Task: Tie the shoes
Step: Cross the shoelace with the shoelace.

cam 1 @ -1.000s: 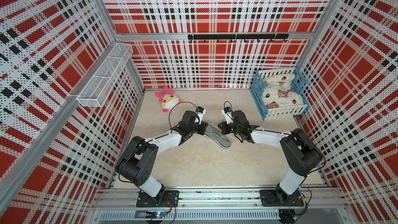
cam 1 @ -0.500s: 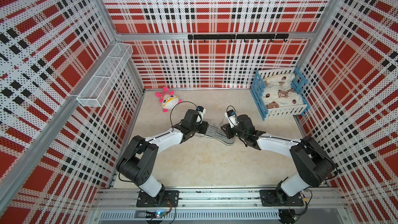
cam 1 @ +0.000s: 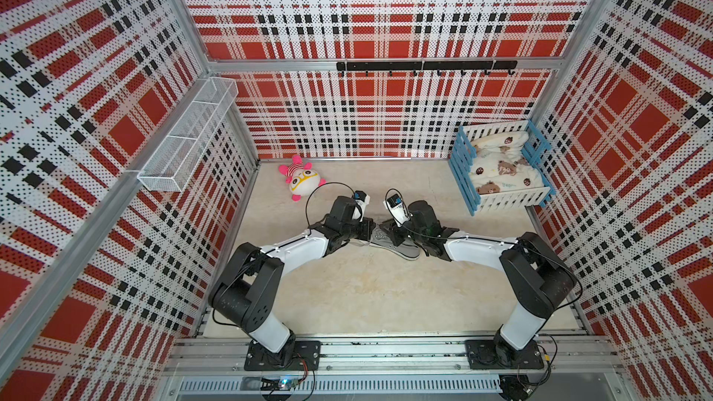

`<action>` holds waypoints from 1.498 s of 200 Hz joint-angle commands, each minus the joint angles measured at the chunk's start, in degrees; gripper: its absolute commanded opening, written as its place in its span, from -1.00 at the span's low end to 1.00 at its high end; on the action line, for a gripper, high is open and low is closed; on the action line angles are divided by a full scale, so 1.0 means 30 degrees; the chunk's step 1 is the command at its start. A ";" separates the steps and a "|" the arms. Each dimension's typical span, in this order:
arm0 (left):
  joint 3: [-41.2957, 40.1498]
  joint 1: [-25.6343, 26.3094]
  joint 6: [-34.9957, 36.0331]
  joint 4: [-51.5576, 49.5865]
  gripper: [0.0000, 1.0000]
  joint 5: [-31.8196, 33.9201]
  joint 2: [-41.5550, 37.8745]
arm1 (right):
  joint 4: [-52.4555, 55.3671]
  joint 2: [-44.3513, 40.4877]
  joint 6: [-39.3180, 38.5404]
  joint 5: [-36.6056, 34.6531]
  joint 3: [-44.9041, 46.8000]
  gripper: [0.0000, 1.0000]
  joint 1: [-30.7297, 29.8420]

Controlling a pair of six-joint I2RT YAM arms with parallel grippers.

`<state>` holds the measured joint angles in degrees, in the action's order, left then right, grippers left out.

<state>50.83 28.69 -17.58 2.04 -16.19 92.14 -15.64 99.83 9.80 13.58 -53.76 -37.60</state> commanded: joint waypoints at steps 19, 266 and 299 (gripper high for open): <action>-0.0234 -0.0153 -0.0059 0.0432 -1.00 -0.0457 -0.0346 | 0.0559 0.0921 -0.1030 -0.0720 -0.0790 -0.43 -0.0064; -0.0507 -0.0359 -0.0203 0.0813 -1.00 -0.0376 -0.0779 | 0.0480 0.3097 -0.2146 -0.0938 -0.2379 -0.41 -0.0063; -0.0576 -0.0359 -0.0273 0.0893 -1.00 -0.0463 -0.0829 | 0.0403 0.3365 -0.2284 -0.1421 -0.2774 -0.38 -0.0077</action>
<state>50.09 27.94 -18.02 3.18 -16.58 91.35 -13.41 108.40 3.44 10.57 -60.49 -37.60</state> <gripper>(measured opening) 0.039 0.307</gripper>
